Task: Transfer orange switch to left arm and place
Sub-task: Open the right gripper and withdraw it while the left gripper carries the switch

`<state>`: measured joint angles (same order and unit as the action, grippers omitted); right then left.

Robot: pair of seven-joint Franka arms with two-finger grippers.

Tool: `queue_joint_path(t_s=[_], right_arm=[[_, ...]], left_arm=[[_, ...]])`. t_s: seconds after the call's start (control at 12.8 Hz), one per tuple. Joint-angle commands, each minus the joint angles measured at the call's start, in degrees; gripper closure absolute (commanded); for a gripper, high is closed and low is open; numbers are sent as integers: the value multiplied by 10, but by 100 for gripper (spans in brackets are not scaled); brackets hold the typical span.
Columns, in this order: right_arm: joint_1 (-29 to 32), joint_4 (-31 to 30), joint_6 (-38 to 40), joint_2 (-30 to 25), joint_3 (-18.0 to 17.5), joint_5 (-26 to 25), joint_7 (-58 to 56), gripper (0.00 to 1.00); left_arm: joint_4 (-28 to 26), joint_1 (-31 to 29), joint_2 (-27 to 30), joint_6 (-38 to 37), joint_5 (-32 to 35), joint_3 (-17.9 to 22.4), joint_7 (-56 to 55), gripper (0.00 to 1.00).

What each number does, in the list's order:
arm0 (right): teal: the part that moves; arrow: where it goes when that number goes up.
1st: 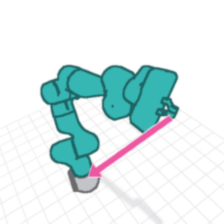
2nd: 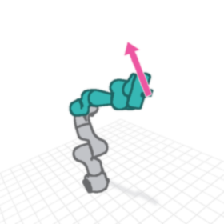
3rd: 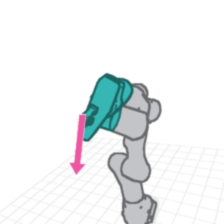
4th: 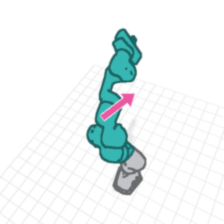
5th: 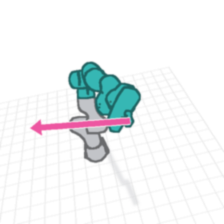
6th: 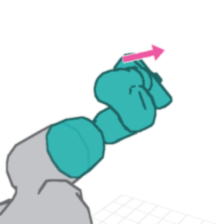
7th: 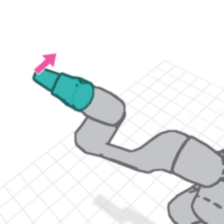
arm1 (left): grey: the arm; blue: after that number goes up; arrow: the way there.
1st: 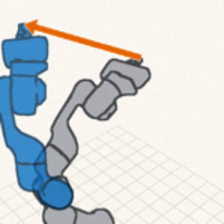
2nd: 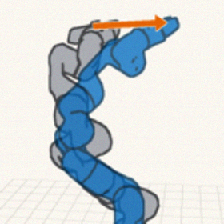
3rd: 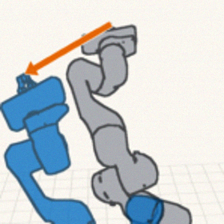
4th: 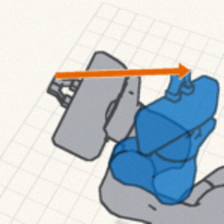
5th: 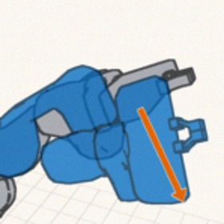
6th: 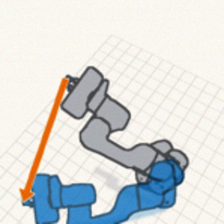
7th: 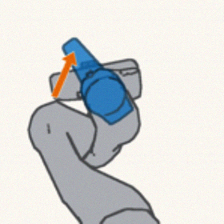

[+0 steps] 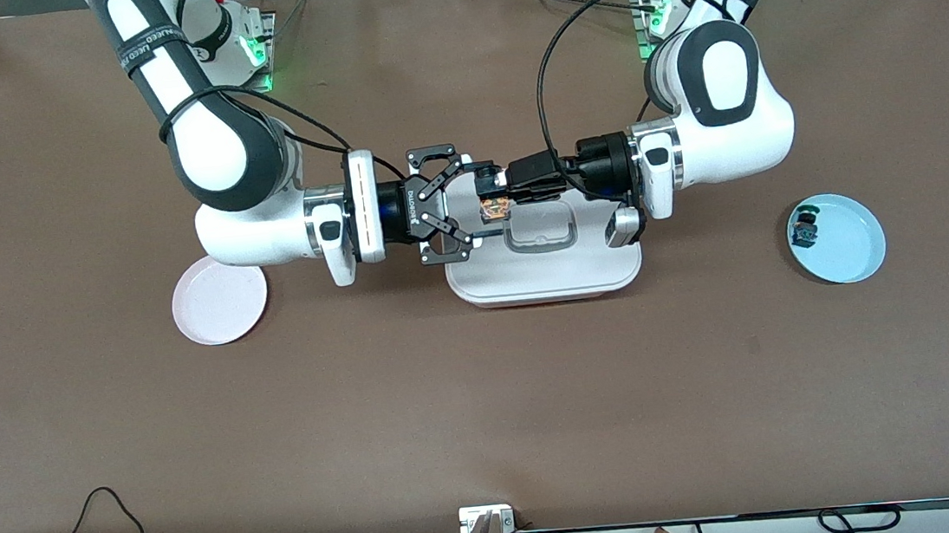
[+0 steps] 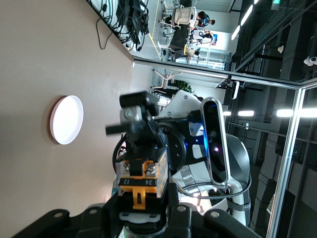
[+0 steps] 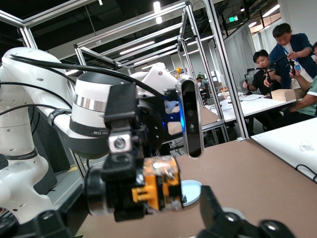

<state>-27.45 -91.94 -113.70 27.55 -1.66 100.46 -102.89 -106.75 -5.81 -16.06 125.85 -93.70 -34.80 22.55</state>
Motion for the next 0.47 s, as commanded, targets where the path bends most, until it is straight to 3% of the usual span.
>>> queue_joint_path(t_s=[0.0, 0.23, 0.39], right_arm=[[28, 13, 13, 1, 2, -24, 28, 0], [106, 28, 144, -4, 2, -106, 58, 0], [185, 28, 270, -20, 2, -154, 59, 0]], left_arm=[[-2, -6, 12, -2, -12, -4, 16, 99], [-4, -10, 14, -4, 1, -2, 50, 99], [0, -27, 14, -6, 111, 2, 50, 99]])
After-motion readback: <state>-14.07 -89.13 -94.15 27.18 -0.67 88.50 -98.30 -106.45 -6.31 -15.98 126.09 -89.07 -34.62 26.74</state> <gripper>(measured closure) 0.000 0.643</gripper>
